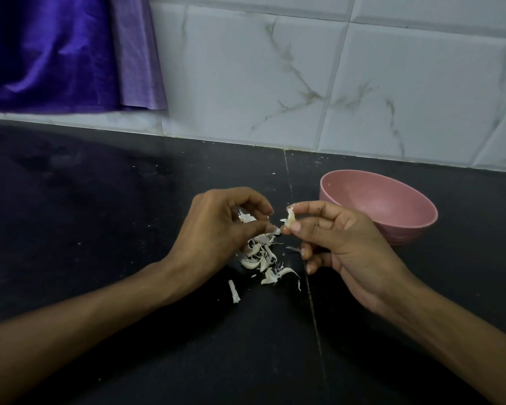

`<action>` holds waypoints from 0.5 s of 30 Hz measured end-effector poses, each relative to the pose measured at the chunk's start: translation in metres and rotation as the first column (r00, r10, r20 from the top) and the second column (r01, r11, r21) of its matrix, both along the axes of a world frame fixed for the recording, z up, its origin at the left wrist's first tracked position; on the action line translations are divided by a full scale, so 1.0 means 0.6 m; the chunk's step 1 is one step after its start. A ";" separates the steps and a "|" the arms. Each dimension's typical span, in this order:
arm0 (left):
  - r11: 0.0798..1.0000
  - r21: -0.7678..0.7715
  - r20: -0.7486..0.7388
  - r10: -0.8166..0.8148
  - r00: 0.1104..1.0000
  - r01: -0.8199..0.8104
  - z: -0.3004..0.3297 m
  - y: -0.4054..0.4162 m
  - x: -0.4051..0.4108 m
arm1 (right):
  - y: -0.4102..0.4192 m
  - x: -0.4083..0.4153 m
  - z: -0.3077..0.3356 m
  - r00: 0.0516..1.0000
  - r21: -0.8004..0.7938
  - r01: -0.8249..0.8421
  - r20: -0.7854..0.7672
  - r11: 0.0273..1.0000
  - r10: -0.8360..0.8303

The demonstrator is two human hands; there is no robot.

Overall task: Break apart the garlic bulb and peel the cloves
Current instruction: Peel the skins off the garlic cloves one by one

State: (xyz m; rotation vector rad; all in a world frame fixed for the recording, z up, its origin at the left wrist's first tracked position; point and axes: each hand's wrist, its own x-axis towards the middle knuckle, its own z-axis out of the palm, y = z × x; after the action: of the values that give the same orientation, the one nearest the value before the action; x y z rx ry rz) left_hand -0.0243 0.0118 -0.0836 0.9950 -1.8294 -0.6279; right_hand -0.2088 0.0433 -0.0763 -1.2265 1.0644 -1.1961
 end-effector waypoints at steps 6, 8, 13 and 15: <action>0.999 0.033 -0.070 -0.033 0.997 0.035 0.000 0.003 -0.002 | 0.002 0.001 0.002 0.999 -0.011 -0.006 -0.035 1.000 0.006; 0.993 0.088 -0.102 -0.065 0.993 0.074 -0.002 0.000 -0.004 | 0.003 0.001 0.002 0.999 -0.009 -0.008 -0.037 1.000 0.007; 0.988 0.049 -0.076 -0.143 0.987 0.147 -0.006 0.001 -0.004 | 0.003 0.003 0.004 0.997 0.039 -0.072 0.018 0.997 0.071; 0.992 -0.040 -0.052 -0.125 0.991 0.123 -0.007 0.000 -0.002 | 0.002 0.004 0.004 0.993 0.071 -0.106 0.063 0.992 0.102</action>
State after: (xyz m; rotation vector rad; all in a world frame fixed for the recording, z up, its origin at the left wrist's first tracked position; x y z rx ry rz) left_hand -0.0257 0.0118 -0.0875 0.8367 -1.8581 -0.6884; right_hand -0.2062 0.0445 -0.0738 -1.1673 0.9806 -1.0969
